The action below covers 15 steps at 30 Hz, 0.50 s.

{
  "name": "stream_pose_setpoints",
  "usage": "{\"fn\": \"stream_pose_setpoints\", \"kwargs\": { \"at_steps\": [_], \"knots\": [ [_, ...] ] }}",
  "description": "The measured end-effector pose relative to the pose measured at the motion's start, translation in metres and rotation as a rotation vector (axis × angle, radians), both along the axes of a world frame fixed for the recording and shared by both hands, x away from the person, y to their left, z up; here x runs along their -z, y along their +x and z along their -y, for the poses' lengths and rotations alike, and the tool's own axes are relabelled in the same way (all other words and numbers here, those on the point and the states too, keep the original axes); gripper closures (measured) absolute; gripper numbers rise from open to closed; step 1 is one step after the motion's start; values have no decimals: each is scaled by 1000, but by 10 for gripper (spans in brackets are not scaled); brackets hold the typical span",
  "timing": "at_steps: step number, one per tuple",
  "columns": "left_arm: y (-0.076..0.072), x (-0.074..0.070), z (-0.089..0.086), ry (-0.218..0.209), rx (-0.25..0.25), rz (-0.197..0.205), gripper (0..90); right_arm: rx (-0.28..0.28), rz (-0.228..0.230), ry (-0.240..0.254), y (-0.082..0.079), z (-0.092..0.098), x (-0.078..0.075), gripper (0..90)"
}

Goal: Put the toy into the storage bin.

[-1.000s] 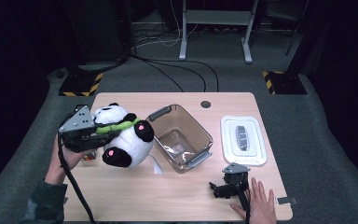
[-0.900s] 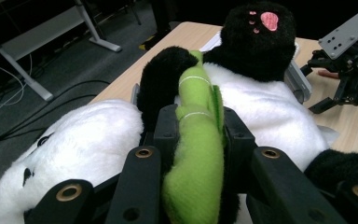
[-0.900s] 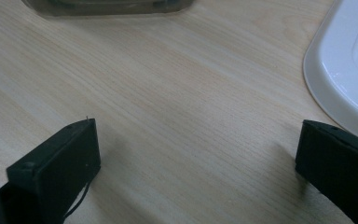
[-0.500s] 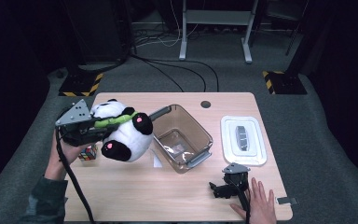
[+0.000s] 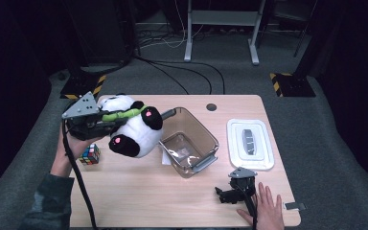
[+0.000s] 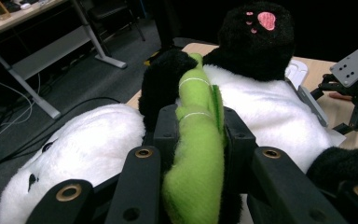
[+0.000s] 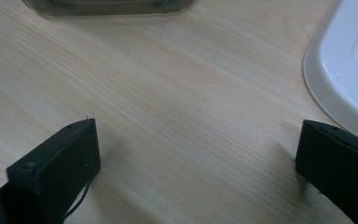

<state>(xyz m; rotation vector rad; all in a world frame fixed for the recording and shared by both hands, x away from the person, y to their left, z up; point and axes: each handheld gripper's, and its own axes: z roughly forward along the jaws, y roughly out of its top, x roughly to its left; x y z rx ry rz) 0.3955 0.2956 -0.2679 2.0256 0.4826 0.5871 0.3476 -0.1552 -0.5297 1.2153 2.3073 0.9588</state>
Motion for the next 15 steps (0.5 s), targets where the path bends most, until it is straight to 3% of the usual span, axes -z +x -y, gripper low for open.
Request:
{"fn": "stream_pose_setpoints", "kwargs": {
  "at_steps": [15],
  "knots": [
    [13, -12, 25, 16, 60, 27, 721, 0, 0, 0, 0, 0, 0, 0]
  ]
}}
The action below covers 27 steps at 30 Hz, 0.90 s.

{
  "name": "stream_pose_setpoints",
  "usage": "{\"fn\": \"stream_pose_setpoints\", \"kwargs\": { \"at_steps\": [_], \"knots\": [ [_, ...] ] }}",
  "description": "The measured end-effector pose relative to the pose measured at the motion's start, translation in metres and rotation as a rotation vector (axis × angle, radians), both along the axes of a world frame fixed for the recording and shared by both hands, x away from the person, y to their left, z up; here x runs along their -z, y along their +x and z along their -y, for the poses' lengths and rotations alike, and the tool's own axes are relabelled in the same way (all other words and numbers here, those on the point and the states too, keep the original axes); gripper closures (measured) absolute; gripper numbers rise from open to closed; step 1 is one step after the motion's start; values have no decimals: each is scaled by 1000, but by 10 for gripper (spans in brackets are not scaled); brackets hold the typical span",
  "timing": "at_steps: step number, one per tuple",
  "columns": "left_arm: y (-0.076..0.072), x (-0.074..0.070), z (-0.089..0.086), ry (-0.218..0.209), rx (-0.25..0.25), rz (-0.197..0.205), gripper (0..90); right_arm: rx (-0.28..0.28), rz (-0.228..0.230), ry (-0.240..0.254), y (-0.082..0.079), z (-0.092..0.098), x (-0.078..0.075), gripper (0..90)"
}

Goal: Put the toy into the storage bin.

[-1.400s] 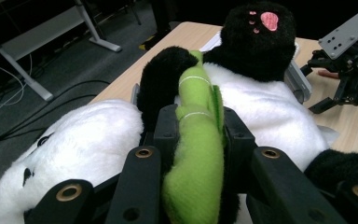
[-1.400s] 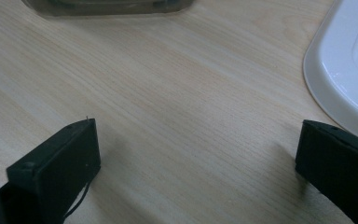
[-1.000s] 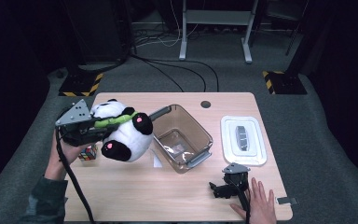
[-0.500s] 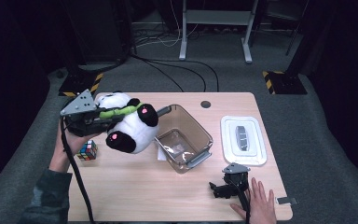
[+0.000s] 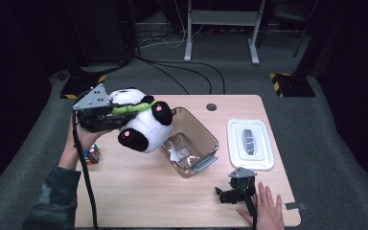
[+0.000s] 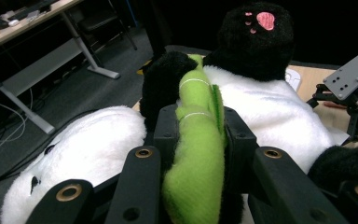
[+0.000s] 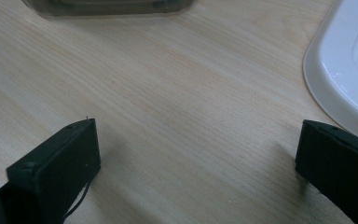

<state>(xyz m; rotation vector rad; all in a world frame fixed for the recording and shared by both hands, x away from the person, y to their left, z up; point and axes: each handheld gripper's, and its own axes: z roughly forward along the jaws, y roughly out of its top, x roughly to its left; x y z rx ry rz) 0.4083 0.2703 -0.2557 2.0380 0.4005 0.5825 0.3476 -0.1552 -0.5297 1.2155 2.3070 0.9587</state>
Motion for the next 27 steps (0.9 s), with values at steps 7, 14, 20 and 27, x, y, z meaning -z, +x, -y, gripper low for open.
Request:
{"fn": "stream_pose_setpoints", "kwargs": {
  "at_steps": [7, 14, 20, 27],
  "knots": [
    [7, -2, 14, 15, 23, 1, 720, 0, 0, 0, 0, 0, 0, 0],
    [13, -5, 31, 28, 45, 4, 719, 0, 0, 0, 0, 0, 0, 0],
    [18, -5, 45, 36, 70, 7, 719, 0, 0, 0, 0, 0, 0, 0],
    [25, -1, 58, 50, 79, 7, 718, 3, -1, 2, 0, 0, 0, 0]
  ]
}}
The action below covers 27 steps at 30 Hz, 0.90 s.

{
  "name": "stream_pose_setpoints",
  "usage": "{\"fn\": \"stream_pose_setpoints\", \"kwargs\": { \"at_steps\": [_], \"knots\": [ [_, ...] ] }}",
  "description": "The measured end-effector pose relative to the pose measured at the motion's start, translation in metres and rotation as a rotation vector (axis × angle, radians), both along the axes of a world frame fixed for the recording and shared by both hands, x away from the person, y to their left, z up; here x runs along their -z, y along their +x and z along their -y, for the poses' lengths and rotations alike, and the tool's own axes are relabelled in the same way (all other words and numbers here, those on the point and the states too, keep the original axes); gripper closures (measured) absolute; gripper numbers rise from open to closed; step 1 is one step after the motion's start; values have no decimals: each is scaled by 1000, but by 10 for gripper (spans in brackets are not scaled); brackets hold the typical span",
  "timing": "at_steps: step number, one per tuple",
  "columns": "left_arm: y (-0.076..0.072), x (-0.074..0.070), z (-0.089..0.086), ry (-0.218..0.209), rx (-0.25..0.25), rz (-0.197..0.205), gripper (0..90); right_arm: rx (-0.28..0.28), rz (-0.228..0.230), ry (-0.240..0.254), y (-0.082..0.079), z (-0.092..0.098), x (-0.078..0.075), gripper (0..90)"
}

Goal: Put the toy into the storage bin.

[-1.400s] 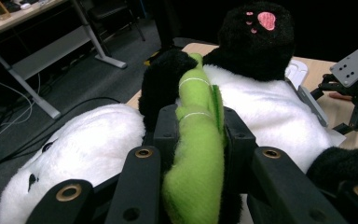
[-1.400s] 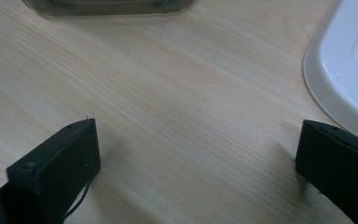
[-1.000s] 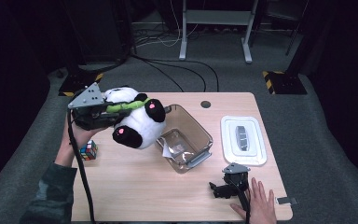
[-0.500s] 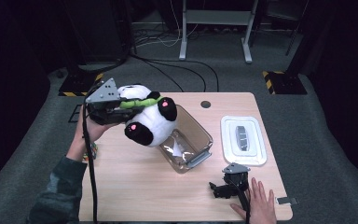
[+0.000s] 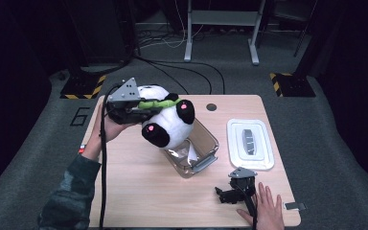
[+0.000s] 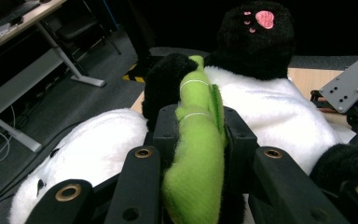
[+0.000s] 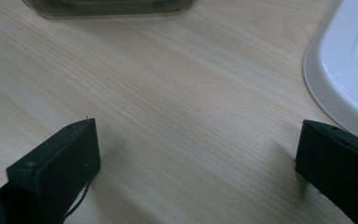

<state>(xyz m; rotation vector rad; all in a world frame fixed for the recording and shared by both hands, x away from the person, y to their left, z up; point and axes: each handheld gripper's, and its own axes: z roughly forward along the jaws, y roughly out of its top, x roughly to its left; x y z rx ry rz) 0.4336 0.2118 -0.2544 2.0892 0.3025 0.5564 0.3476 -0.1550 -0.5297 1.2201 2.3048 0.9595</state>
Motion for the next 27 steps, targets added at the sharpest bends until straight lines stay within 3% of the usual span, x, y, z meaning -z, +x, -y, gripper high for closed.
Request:
{"fn": "stream_pose_setpoints", "kwargs": {
  "at_steps": [13, 19, 27],
  "knots": [
    [14, 18, 22, 10, 33, -27, 718, -3, 3, -2, 0, 0, 0, 0],
    [20, 31, 32, 7, 47, -58, 716, -3, 2, -1, 0, 0, 0, 0],
    [28, 46, 43, 33, 56, -78, 716, -3, 2, -1, 0, 0, 0, 0]
  ]
}}
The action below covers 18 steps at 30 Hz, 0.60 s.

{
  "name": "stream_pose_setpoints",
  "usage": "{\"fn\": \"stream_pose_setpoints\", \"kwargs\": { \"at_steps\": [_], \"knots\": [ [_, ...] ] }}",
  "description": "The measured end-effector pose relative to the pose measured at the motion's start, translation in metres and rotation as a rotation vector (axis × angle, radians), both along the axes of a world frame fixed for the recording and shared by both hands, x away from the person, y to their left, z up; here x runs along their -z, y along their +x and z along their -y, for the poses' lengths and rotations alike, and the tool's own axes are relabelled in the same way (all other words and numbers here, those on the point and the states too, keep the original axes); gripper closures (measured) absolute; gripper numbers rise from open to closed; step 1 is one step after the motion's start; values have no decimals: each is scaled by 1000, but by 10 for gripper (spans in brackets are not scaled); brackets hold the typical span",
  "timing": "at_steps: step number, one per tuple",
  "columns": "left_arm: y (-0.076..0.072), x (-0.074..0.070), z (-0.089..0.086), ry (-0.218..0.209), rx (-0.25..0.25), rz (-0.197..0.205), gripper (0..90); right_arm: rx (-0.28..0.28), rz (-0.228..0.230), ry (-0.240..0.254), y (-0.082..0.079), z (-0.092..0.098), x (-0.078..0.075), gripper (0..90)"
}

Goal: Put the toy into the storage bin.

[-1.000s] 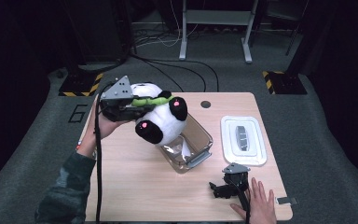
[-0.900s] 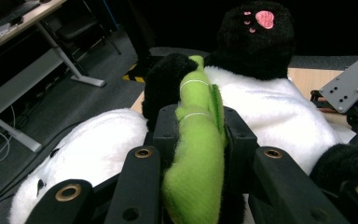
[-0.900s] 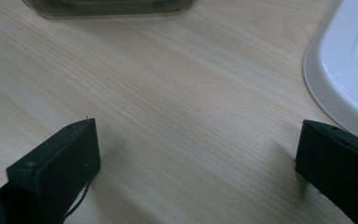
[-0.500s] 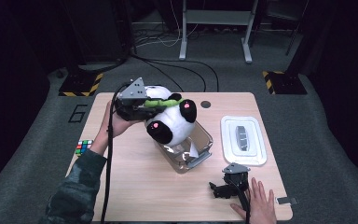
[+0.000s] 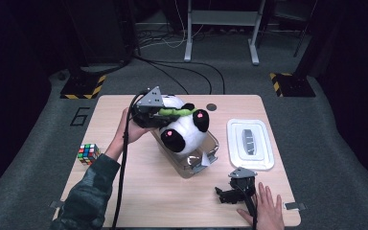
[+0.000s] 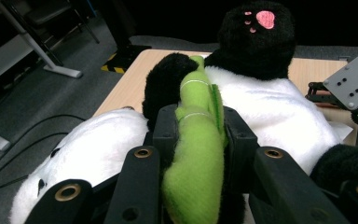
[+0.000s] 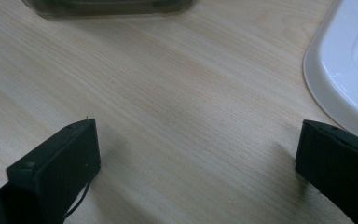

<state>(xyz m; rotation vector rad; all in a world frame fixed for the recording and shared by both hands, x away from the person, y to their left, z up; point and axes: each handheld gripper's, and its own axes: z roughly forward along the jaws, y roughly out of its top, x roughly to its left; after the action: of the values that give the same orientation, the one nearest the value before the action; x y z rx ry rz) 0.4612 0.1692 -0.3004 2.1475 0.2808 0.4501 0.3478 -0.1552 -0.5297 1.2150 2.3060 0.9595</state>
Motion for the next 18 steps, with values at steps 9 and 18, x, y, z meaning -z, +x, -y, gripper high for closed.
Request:
{"fn": "stream_pose_setpoints", "kwargs": {
  "at_steps": [9, 18],
  "knots": [
    [6, 20, 11, 21, 17, -27, 715, 0, 0, 0, 0, 0, 0, 0],
    [6, 32, 20, 28, 41, -44, 713, 0, 0, 0, 0, 0, 0, 0]
  ]
}}
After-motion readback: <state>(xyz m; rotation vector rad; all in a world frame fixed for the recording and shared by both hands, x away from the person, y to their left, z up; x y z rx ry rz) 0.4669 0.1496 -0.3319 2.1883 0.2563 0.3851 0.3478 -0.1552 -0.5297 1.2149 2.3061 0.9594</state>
